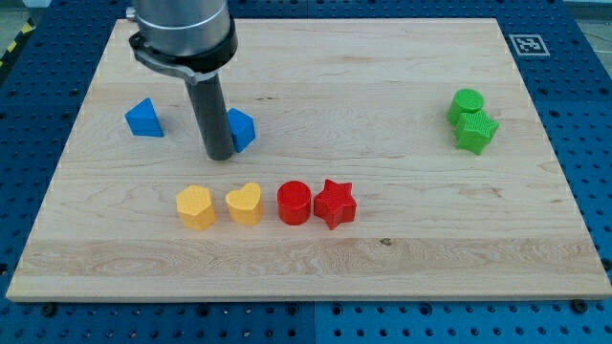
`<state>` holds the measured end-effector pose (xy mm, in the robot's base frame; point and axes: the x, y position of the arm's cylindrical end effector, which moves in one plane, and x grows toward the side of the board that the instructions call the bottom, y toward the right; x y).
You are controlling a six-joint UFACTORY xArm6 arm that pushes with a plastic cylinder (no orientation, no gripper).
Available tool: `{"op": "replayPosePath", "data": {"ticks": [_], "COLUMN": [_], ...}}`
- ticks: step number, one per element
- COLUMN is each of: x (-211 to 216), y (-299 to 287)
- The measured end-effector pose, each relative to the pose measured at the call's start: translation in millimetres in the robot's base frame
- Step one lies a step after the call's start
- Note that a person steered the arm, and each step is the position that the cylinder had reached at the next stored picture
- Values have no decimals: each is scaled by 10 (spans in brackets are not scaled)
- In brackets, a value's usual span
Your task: Move the blue triangle towards the left of the blue cube
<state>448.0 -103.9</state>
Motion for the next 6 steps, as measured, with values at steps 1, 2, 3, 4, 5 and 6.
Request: {"op": "replayPosePath", "data": {"ticks": [1, 2, 3, 4, 5, 6], "x": [-86, -62, 142, 0, -360, -444], "y": [222, 214, -583, -1271, -1519, -1381]}}
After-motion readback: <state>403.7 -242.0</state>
